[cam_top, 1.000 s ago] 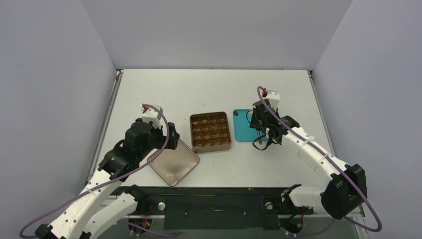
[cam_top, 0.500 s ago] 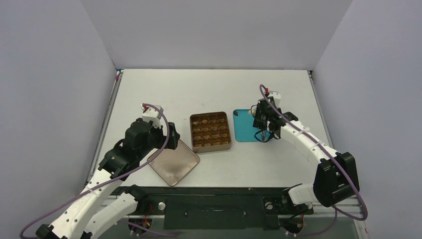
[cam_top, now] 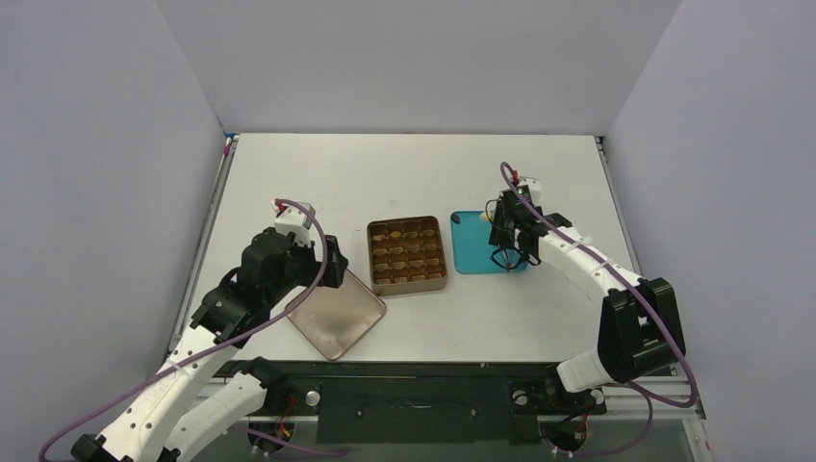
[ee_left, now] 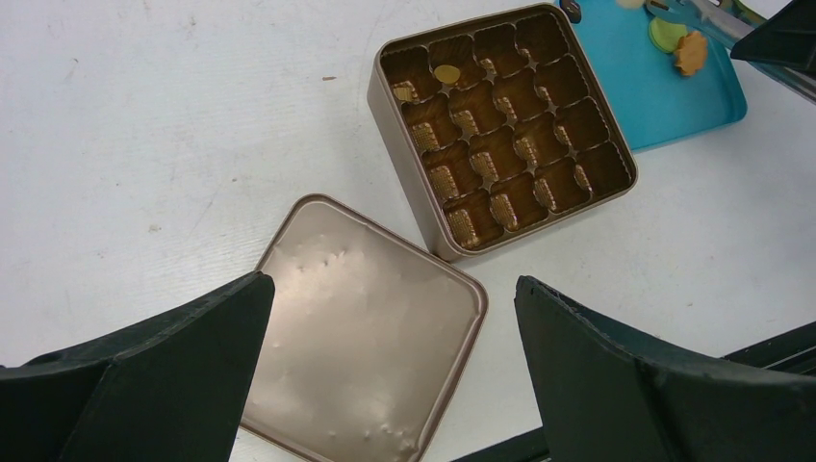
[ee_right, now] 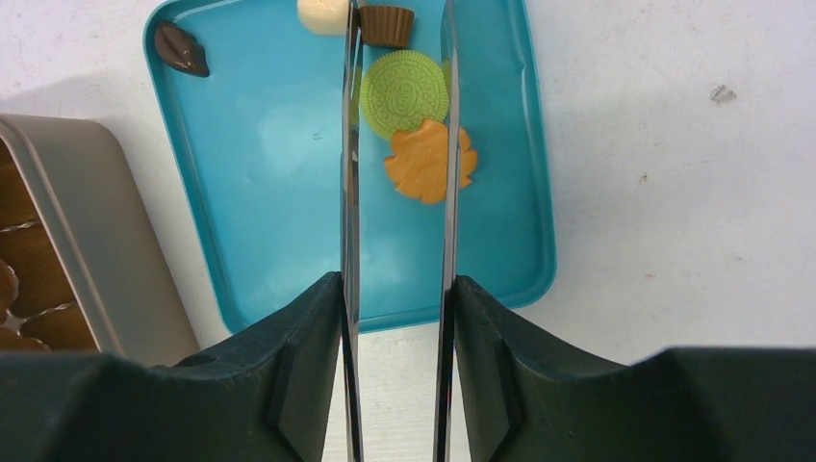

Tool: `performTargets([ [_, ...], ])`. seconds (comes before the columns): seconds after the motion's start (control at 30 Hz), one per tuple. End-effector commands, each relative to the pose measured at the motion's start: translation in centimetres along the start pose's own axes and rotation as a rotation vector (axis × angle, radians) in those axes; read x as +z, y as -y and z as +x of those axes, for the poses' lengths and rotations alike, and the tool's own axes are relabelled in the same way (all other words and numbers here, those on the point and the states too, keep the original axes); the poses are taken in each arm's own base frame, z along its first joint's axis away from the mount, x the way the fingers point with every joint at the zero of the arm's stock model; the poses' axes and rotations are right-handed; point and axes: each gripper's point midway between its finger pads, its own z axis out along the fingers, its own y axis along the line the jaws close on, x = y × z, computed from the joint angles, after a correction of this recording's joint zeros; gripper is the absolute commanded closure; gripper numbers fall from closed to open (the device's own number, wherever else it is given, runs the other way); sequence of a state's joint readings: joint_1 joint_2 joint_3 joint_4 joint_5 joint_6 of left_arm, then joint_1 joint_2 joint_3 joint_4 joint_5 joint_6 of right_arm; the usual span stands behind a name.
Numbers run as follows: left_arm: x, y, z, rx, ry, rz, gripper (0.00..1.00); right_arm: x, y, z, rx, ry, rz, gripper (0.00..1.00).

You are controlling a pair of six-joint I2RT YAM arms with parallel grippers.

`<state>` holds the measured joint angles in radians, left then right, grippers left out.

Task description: Pack the cookies

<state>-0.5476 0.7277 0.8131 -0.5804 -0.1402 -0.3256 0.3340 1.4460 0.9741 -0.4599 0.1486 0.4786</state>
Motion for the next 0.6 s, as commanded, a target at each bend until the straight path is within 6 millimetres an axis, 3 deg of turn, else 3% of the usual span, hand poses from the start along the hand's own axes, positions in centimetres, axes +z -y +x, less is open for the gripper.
performTargets([
  [0.0, -0.1, 0.6, -1.6, -0.009, 0.054, 0.030, 0.03, 0.2, -1.1, -2.4, 0.012, 0.063, -0.040, 0.60],
  [0.23, -0.2, 0.6, -1.6, -0.010, 0.057, 0.029, 0.03, 0.5, -1.4, -2.2, 0.020, 0.060, -0.050, 0.65],
  [0.37, -0.2, 0.6, -1.6, -0.010, 0.057, 0.030, 0.03, 0.6, -1.4, -2.1, 0.024, 0.058, -0.053, 0.74],
  [0.57, -0.3, 0.6, -1.7, -0.010, 0.060, 0.028, 0.03, -0.5, -1.7, -2.7, 0.043, 0.085, -0.074, 0.81],
])
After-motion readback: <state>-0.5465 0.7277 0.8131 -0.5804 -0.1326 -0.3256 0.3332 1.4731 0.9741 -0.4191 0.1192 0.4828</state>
